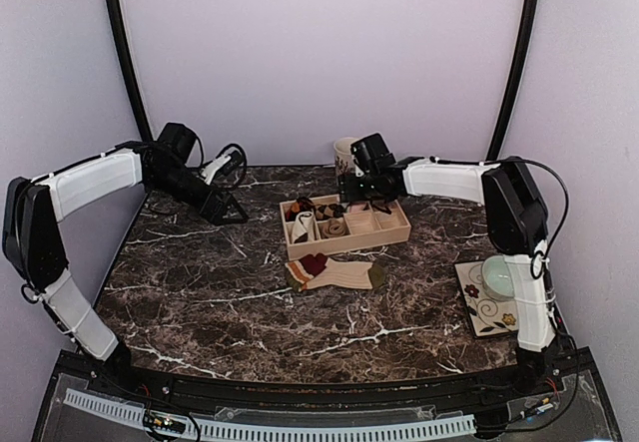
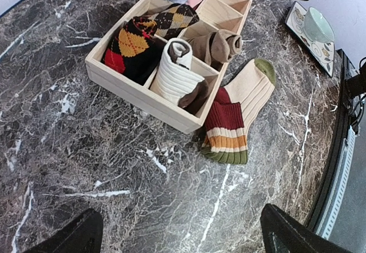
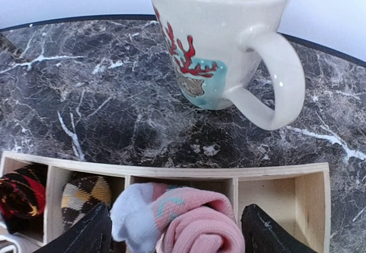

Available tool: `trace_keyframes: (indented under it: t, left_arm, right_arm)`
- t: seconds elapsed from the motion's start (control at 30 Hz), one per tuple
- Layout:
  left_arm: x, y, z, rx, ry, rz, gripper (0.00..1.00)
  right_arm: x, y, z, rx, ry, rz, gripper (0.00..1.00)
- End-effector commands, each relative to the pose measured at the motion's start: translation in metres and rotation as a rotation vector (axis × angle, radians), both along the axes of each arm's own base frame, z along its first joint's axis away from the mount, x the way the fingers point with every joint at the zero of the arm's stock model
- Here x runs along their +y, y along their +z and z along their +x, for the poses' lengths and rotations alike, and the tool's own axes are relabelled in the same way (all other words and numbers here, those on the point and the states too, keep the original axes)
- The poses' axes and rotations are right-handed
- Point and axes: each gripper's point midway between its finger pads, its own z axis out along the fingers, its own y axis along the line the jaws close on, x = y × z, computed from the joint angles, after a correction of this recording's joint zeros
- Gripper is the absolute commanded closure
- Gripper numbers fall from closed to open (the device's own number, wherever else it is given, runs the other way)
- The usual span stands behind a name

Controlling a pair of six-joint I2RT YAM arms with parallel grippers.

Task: Roll the socks
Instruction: Place the sock in the storage box, then move the storage box to the center of the board.

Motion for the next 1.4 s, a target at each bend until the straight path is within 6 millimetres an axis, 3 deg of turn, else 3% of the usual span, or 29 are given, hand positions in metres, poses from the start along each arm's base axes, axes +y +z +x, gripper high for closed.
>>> trace_keyframes:
  t: [0.0, 0.13, 0.27, 0.37, 0.5, 0.67, 0.73, 0.83, 1.0, 1.2, 1.37]
  left_arm:
    - [-0.011, -0.022, 0.012, 0.026, -0.020, -0.010, 0.01]
    - [-0.023, -0.050, 0.025, 0.083, -0.027, -0.007, 0.01]
    - [-0.040, -0.076, 0.029, 0.101, -0.073, 0.027, 0.04]
    - [-0.049, -0.093, 0.032, 0.119, -0.085, 0.038, 0.08]
    - [-0.066, -0.098, 0.031, 0.145, -0.114, 0.008, 0.15]
    - [-0.076, -0.109, 0.035, 0.147, -0.123, 0.007, 0.21]
    - [-0.075, -0.114, 0.038, 0.151, -0.127, 0.027, 0.31]
    - [-0.073, -0.123, 0.038, 0.150, -0.127, 0.045, 0.36]
    - [-0.073, -0.134, 0.044, 0.149, -0.123, 0.068, 0.46]
    - [-0.073, -0.141, 0.050, 0.139, -0.116, 0.082, 0.47]
    - [-0.075, -0.144, 0.058, 0.134, -0.110, 0.086, 0.47]
  right_arm:
    - [-0.001, 0.066, -0.008, -0.068, 0.018, 0.076, 0.21]
    - [-0.014, 0.078, -0.022, -0.072, 0.015, 0.107, 0.19]
    - [-0.033, 0.072, -0.031, -0.041, 0.001, 0.100, 0.21]
    - [-0.051, 0.062, -0.035, -0.015, -0.022, 0.093, 0.31]
    - [-0.063, 0.052, -0.037, 0.002, -0.025, 0.073, 0.52]
    - [-0.039, 0.056, -0.019, -0.006, 0.047, 0.104, 0.72]
    - [-0.030, 0.061, -0.010, -0.019, 0.068, 0.139, 0.75]
    - [-0.019, 0.060, -0.006, -0.026, 0.094, 0.185, 0.76]
    - [-0.010, 0.036, -0.005, 0.019, 0.108, 0.206, 0.81]
    - [-0.005, 0.001, -0.010, 0.087, 0.120, 0.194, 0.84]
    - [-0.012, -0.019, -0.015, 0.121, 0.104, 0.148, 0.85]
